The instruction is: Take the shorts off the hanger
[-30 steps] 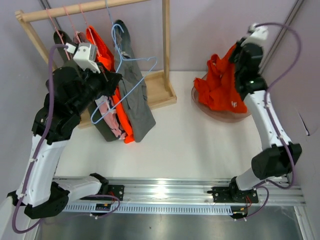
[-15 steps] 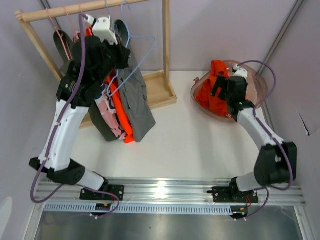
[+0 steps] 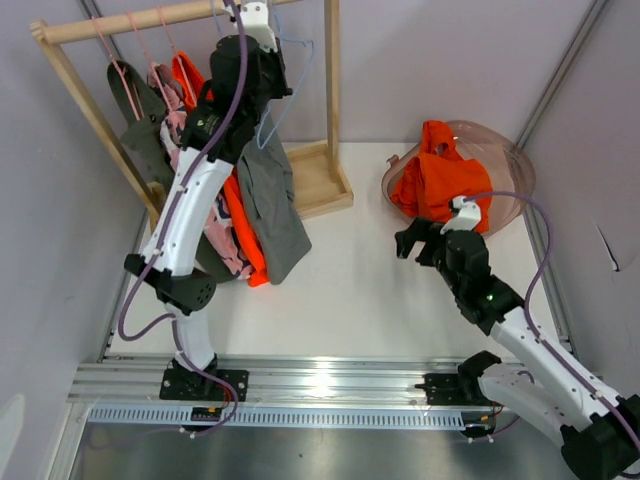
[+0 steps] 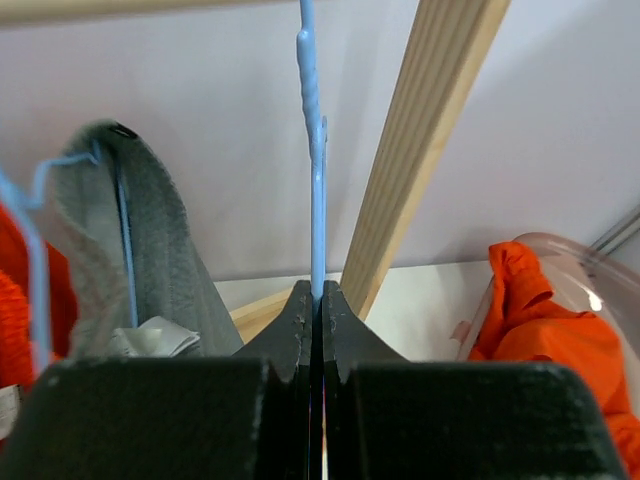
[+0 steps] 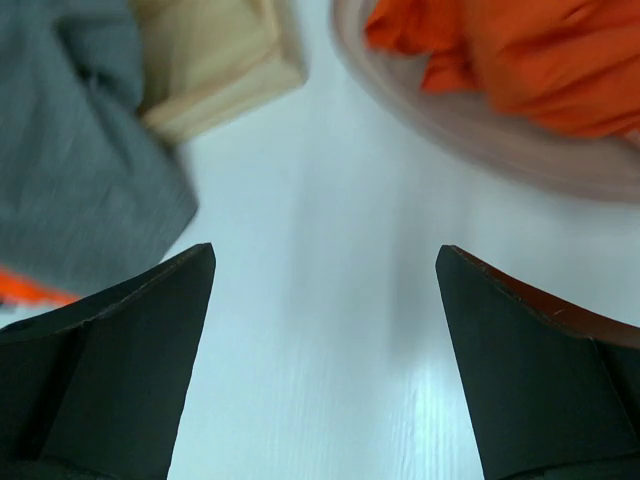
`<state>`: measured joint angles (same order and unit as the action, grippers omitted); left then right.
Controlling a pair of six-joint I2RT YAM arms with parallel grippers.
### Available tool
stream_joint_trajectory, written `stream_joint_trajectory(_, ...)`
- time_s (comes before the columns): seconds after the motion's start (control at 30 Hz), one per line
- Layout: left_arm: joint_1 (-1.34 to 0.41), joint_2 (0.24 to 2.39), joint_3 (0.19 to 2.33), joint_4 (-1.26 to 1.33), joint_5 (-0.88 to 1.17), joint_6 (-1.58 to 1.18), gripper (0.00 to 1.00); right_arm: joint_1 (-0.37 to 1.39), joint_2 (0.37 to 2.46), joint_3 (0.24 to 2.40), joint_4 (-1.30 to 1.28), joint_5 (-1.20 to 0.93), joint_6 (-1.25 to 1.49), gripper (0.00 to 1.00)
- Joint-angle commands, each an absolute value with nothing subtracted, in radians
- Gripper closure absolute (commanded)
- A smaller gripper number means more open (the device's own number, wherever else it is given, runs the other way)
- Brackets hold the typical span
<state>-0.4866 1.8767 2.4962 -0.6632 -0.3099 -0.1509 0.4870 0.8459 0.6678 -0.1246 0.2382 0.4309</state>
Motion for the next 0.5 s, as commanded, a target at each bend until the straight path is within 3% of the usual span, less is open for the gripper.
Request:
stream_joint_trajectory(0.0, -0.463, 1.922, 2.557, -0.565, -0.351, -0.133, 1.0, 0.61, 0.767, 0.655, -0.221, 0.346, 0.488, 0.01)
stream_joint_trajectory(0.23, -0.385, 1.97, 2.568, -0.538, -0.313, -0.192, 1.0, 0.885, 0.732, 0.65, -0.284, 0.555, 0.549, 0.01)
stream_joint_trajectory(0.47, -0.383, 1.937, 2.514, -0.571, -0.282, -0.186, 1.0, 0.933, 0.802, 0.675, -0.245, 0.581, 0.545, 0.01)
